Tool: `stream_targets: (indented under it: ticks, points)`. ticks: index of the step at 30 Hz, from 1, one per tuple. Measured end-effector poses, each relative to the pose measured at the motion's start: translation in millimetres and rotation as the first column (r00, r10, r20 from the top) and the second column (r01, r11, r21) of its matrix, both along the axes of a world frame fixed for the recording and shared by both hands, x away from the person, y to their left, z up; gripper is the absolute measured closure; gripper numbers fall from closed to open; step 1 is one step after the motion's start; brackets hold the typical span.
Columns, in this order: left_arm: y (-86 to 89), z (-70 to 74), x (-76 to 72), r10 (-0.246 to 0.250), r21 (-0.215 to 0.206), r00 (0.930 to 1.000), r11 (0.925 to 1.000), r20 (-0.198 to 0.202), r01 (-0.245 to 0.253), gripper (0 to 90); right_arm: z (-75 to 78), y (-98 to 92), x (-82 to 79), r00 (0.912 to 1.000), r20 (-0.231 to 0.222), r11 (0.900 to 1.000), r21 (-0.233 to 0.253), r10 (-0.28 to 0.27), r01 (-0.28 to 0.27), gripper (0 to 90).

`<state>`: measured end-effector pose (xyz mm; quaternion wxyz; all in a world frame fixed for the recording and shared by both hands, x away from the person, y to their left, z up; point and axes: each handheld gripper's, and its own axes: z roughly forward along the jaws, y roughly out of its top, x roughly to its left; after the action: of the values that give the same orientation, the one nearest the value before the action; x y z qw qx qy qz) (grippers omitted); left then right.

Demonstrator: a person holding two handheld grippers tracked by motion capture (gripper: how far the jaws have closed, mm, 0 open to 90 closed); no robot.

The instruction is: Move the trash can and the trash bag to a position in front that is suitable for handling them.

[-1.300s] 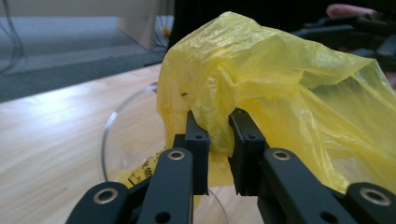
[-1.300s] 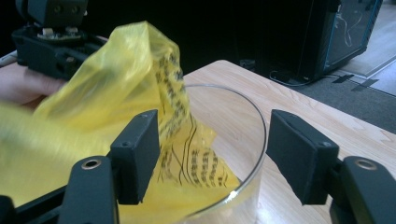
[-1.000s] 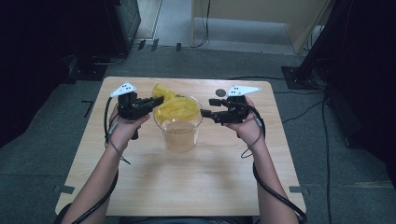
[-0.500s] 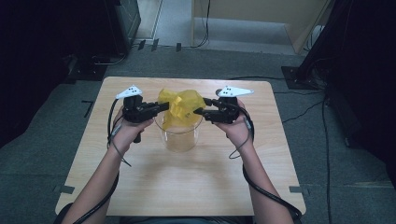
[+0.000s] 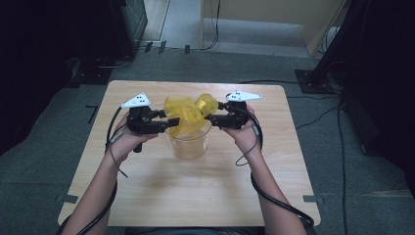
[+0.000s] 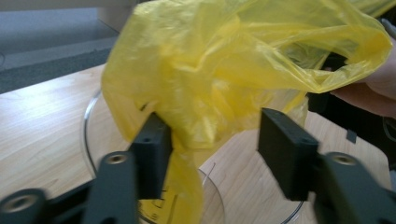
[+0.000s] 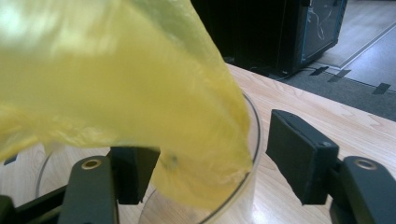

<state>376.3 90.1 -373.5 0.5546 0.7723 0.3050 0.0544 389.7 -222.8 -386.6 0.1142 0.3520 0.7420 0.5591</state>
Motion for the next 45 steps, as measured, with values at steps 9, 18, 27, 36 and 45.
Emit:
stream_targets:
  ticks: [9,18,27,36,45]
  points:
    - [10.5,4.4,-1.4,0.004,0.009,0.9998,1.0,0.019,-0.004,30.7,7.6,-13.5,-2.4,0.9999,-0.011,0.999,0.047,0.011,-0.011,39.6]
    - [23.3,9.5,-0.5,0.029,0.004,0.9987,0.9996,0.042,-0.03,29.6,9.9,-17.8,-3.6,0.9974,-0.048,0.998,0.037,0.054,-0.052,75.0]
    - [20.3,7.0,5.2,0.1,0.012,0.9909,0.9948,0.09,-0.101,29.8,11.4,-13.5,-4.3,0.9957,-0.055,0.997,-0.017,0.075,-0.076,44.3]
    - [5.2,6.9,12.2,0.076,0.023,0.9859,0.9965,0.149,-0.08,38.3,19.3,-21.1,-13.9,0.9941,-0.064,0.996,-0.022,0.088,-0.089,37.2]
    - [-3.5,4.4,11.8,0.069,0.042,0.9921,0.9964,0.105,-0.074,80.0,18.5,-31.8,-19.5,0.9905,-0.1,0.995,-0.034,0.094,-0.098,34.6]
